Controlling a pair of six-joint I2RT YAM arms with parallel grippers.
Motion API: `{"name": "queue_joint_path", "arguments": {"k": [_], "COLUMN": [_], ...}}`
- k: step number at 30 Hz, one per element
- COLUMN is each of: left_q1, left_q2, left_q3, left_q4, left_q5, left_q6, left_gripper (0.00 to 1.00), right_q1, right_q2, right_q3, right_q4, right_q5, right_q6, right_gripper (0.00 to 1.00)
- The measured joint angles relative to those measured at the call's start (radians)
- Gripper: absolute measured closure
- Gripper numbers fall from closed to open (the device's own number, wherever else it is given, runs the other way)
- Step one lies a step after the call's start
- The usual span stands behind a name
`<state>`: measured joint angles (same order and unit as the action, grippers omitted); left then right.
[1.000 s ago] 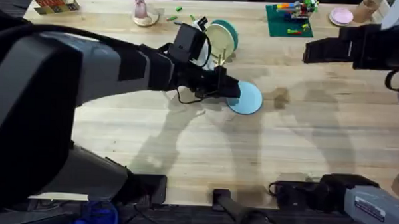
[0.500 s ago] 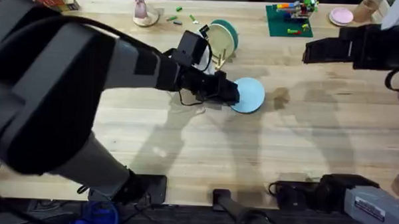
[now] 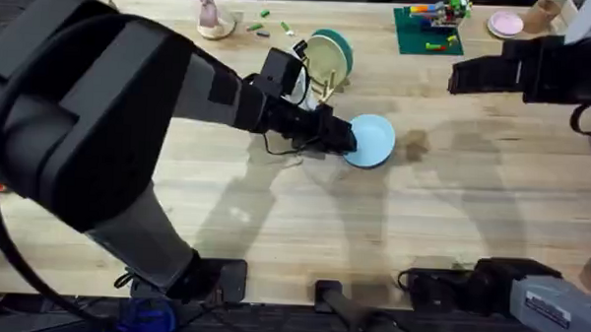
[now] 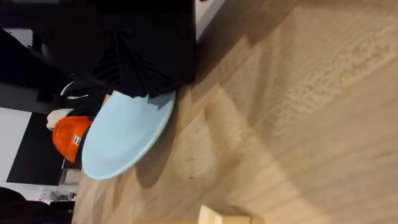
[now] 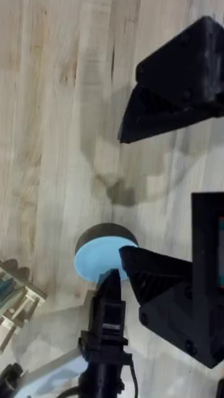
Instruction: Pick up the plates from the table one by one and place each into a slot on the dish rack.
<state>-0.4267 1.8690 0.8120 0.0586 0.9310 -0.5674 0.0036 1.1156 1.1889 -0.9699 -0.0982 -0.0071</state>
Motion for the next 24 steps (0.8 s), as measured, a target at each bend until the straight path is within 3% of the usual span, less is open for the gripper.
{"name": "queue_joint_path", "arguments": {"k": [10,24], "left_q1": [0.0,0.0], "left_q2": [0.0,0.0], "left_q3": [0.0,0.0], "left_q4": [0.0,0.001], "left_q5": [0.0,0.0], "left_q6": [0.0,0.0], "left_gripper": [0.958,0.959], "right_q1": [-0.001,-0.04], "right_q2": [0.023,0.321], "right_q3": [0.002,0.003], "right_q4": [-0.012,-0.003], "right_q5": [-0.041,-0.298], "right_q6": [0.0,-0.082], "right_gripper": [0.008,0.02]}}
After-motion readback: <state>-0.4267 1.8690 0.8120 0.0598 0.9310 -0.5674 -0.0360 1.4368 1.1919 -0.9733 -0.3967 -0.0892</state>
